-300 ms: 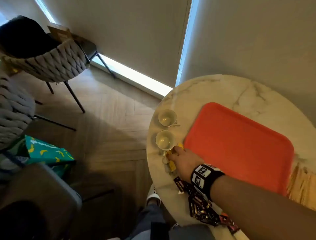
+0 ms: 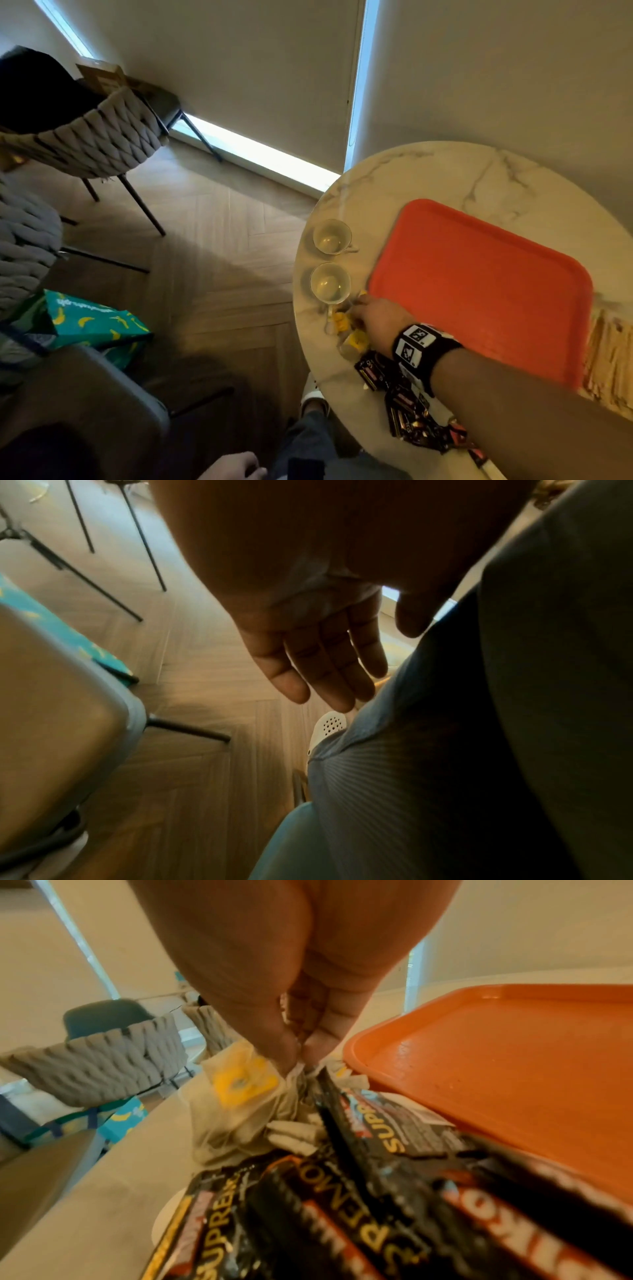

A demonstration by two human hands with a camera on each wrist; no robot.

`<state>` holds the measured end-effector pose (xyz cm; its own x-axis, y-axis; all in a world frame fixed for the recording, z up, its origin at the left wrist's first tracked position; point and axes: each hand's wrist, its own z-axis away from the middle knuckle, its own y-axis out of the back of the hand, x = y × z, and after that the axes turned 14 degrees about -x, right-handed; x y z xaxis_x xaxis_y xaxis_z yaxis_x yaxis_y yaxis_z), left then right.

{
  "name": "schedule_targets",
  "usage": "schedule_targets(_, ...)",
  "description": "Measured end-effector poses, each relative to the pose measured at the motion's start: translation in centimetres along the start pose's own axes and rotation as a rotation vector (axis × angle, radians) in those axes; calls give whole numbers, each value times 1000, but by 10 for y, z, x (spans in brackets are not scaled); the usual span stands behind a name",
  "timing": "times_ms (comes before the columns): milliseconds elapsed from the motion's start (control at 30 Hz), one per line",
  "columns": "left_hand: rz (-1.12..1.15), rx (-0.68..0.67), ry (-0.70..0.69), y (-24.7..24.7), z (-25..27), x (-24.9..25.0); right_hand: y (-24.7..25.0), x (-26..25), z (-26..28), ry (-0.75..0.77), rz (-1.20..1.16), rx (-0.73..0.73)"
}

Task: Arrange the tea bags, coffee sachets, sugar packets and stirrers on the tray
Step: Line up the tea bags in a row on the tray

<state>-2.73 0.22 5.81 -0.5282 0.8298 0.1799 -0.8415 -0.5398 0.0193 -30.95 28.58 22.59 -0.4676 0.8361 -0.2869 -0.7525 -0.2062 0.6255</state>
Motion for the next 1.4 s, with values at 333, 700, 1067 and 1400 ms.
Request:
schedule_targets(333, 80, 294, -224, 63, 75, 69, 11, 14, 31, 4, -350, 246)
schedule_targets(700, 454, 502, -1028, 117, 170, 225, 47, 21, 78, 147, -879, 276)
schedule_targets(1067, 1081, 27, -1090, 142, 179, 261, 41, 1, 73, 190, -961, 410)
schedule_targets(1400, 1201, 157, -1015, 134, 171, 230, -50, -44, 13, -84, 289, -24)
